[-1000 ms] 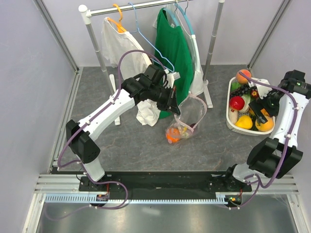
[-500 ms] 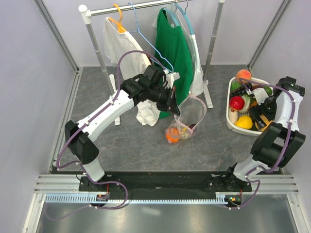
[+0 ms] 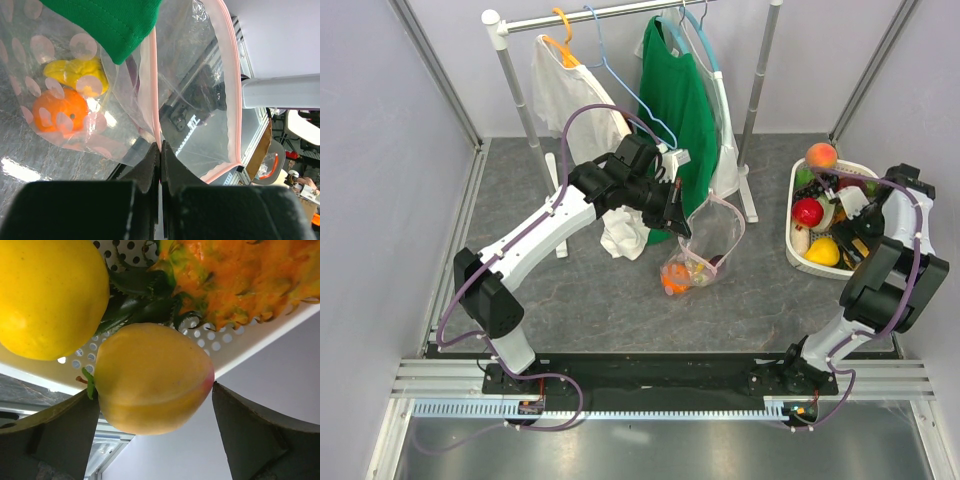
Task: Place the food in the zip-top bag and seal the zipper
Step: Pick up the fake fruit from the bin, then place the fake fruit in the zipper food storage bag.
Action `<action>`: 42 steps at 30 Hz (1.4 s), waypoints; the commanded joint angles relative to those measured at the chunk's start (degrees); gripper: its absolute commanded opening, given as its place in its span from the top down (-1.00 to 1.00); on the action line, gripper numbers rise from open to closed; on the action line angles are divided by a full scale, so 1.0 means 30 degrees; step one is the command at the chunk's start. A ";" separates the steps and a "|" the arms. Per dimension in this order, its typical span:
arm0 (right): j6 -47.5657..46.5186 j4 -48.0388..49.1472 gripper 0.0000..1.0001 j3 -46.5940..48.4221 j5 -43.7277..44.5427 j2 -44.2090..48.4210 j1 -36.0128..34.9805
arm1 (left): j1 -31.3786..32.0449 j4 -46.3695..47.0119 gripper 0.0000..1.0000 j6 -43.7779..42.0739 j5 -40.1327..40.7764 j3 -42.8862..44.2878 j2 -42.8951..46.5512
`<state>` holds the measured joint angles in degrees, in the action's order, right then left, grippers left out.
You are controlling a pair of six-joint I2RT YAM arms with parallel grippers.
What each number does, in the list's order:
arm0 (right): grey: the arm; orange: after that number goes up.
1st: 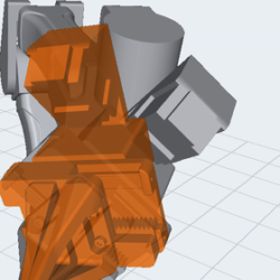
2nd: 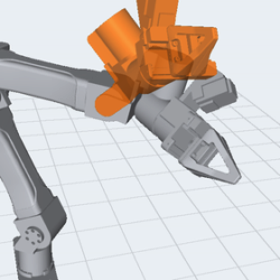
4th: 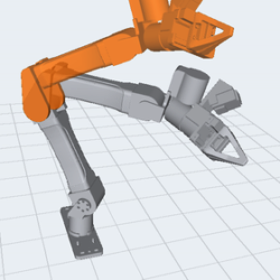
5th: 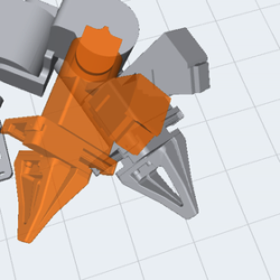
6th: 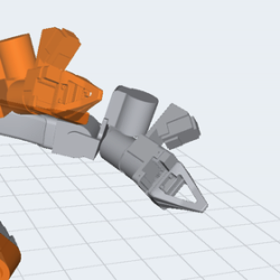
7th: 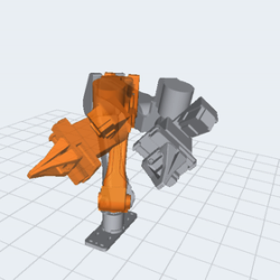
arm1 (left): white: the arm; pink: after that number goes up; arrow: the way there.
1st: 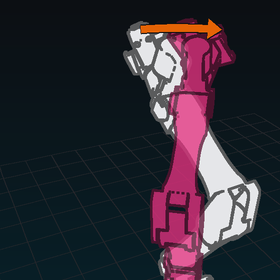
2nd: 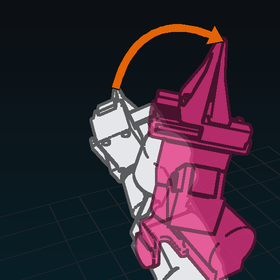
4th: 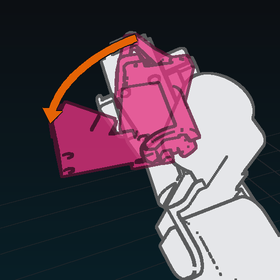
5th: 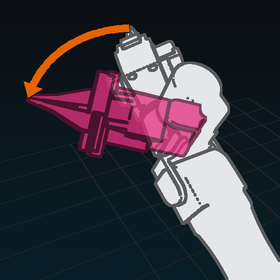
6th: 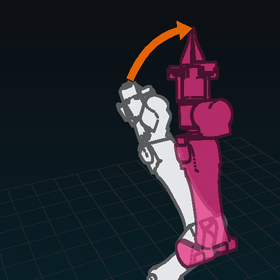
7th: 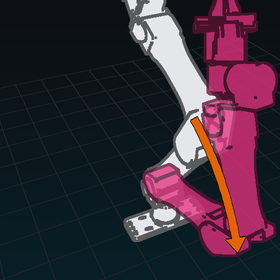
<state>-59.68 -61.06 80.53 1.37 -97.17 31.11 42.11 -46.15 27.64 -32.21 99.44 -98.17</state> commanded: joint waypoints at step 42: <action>1.1633 0.0811 0.44 0.0844 -1.2211 0.7311 -1.7868 | -0.0120 0.0442 0.96 0.0016 -0.0339 -0.0305 0.0731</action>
<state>-28.58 -65.06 86.37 -40.12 -76.73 -19.40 42.06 -46.33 27.55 -32.01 98.28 -98.17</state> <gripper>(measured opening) 0.752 0.026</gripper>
